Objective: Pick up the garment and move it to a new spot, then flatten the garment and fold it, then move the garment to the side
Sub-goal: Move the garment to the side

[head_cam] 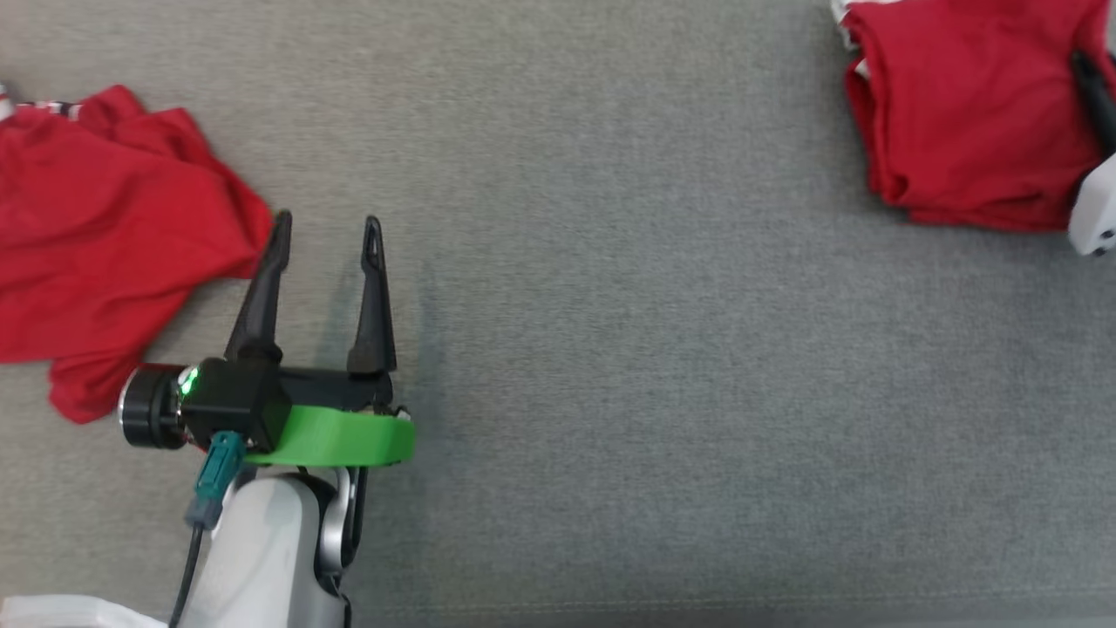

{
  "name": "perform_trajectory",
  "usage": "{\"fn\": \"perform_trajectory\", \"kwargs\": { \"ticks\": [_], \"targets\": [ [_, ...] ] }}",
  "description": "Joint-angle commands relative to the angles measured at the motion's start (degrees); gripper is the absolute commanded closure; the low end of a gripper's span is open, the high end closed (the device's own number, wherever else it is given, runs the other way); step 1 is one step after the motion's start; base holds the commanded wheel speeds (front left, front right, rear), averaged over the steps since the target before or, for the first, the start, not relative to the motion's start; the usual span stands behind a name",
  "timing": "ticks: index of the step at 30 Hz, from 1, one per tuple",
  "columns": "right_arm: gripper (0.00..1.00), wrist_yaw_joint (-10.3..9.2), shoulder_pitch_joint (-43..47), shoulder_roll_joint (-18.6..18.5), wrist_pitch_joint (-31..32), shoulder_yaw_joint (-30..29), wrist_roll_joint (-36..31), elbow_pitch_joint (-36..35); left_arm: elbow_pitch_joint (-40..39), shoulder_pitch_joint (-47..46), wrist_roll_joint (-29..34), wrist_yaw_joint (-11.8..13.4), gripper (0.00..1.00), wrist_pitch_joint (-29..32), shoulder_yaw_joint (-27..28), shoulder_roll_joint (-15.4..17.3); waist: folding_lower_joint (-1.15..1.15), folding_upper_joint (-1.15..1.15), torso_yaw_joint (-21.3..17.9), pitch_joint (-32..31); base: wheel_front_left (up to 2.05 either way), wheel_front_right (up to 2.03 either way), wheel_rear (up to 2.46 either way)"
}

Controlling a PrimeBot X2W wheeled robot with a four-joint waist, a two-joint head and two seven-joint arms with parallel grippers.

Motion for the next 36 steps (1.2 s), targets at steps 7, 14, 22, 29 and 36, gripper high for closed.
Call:
{"fn": "perform_trajectory", "kwargs": {
  "ticks": [7,14,22,29,36],
  "targets": [
    [1.0,-0.13,-5.3,-5.3,-2.0,1.3,3.5,-0.1,-1.9,-4.5,3.1,0.3,0.0,0.2,0.3,3.1,0.0,0.0,-12.6,10.4,0.0,0.0,0.0],
    [1.0,-0.13,-10.1,-7.8,-2.1,3.2,4.6,0.9,-4.9,-5.6,4.2,0.5,0.0,2.0,-0.4,4.5,0.0,0.0,-15.2,11.3,0.0,0.0,0.0],
    [1.0,-0.13,-16.4,-7.6,0.1,6.9,3.6,3.6,-7.2,-3.0,3.7,1.1,0.0,2.8,-0.3,5.1,0.0,0.0,-15.2,10.4,0.0,0.0,0.0],
    [0.0,-0.13,-20.0,-6.5,0.4,9.2,3.9,7.5,-8.4,-2.4,3.3,1.7,0.0,3.1,-0.2,5.4,0.0,0.0,-15.1,10.6,0.0,0.0,0.0],
    [0.0,-0.13,-21.9,-6.1,-3.2,9.5,1.8,11.1,-6.8,-2.2,2.5,2.0,0.0,2.1,0.1,4.8,0.0,0.0,-14.0,9.2,0.0,0.0,0.0]
  ]
}}
